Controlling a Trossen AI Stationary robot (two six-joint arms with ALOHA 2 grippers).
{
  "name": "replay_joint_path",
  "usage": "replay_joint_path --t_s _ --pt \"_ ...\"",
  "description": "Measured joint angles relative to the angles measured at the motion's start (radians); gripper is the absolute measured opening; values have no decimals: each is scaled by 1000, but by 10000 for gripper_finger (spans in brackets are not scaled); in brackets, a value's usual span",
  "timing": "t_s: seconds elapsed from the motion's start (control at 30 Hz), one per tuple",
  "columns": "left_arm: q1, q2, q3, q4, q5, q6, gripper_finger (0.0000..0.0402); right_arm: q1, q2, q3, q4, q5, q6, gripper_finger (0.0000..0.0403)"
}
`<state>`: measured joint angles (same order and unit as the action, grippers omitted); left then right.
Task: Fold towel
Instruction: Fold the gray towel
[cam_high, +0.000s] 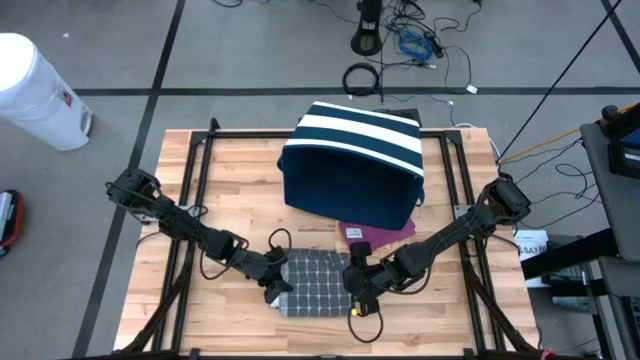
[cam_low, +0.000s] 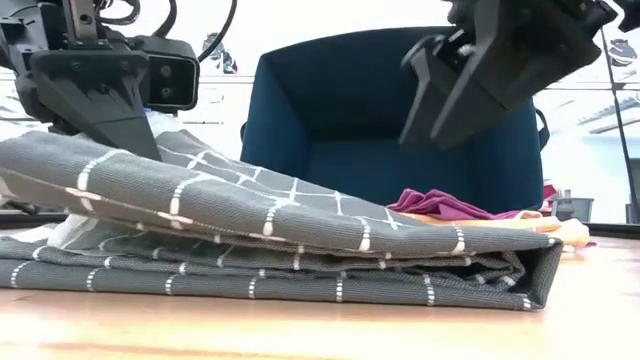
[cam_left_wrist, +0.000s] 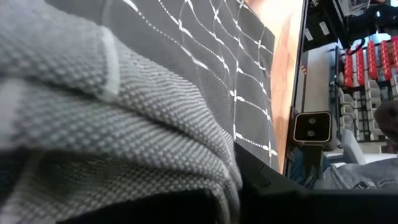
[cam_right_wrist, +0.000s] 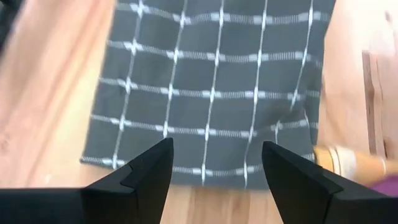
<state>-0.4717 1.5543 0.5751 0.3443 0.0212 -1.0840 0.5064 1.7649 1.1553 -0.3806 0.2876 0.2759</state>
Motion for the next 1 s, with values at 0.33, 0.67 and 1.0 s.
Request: replay_joint_path --t_s 0.33,0.67,1.0 --pt "0 0 0 -18 -33 -4 90 -10 53 -59 312 -10 -87 232" --pt "0 0 0 -15 -5 -12 189 -34 178 -59 485 -5 -135 232" --pt "-27 0 0 -14 50 -10 204 -59 233 -54 380 -95 -69 232"
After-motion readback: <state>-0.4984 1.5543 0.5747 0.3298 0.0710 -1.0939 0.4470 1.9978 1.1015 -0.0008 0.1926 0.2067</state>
